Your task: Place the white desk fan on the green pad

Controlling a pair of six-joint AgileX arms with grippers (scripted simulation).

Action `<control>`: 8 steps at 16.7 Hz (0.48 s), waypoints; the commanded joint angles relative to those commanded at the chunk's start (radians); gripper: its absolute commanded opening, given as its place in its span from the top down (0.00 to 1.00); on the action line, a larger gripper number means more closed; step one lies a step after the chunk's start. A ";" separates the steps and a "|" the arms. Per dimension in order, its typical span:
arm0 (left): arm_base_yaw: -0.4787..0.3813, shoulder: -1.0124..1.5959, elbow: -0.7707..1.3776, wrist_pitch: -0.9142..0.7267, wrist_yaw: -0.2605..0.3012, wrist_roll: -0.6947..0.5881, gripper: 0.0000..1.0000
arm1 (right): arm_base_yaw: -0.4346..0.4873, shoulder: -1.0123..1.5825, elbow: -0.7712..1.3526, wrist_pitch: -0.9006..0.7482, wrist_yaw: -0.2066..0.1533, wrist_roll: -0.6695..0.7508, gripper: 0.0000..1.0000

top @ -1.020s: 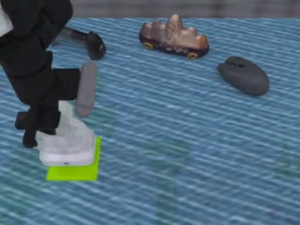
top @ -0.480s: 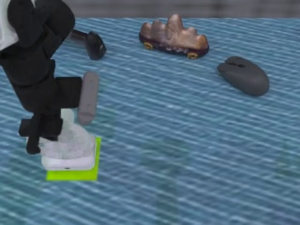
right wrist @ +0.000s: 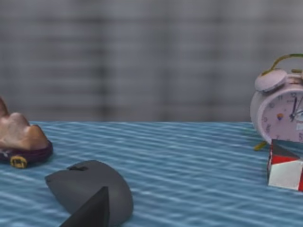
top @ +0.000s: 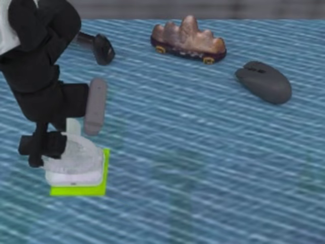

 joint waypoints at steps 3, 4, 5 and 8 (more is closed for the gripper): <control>0.000 0.000 0.000 0.000 0.000 0.000 0.00 | 0.000 0.000 0.000 0.000 0.000 0.000 0.00; 0.000 0.000 0.000 0.000 0.000 0.000 0.00 | 0.000 0.000 0.000 0.000 0.000 0.000 0.00; 0.000 0.000 0.000 0.000 0.000 0.000 0.00 | 0.000 0.000 0.000 0.000 0.000 0.000 0.00; 0.000 0.000 0.000 0.000 0.000 0.000 0.00 | 0.000 0.000 0.000 0.000 0.000 0.000 0.00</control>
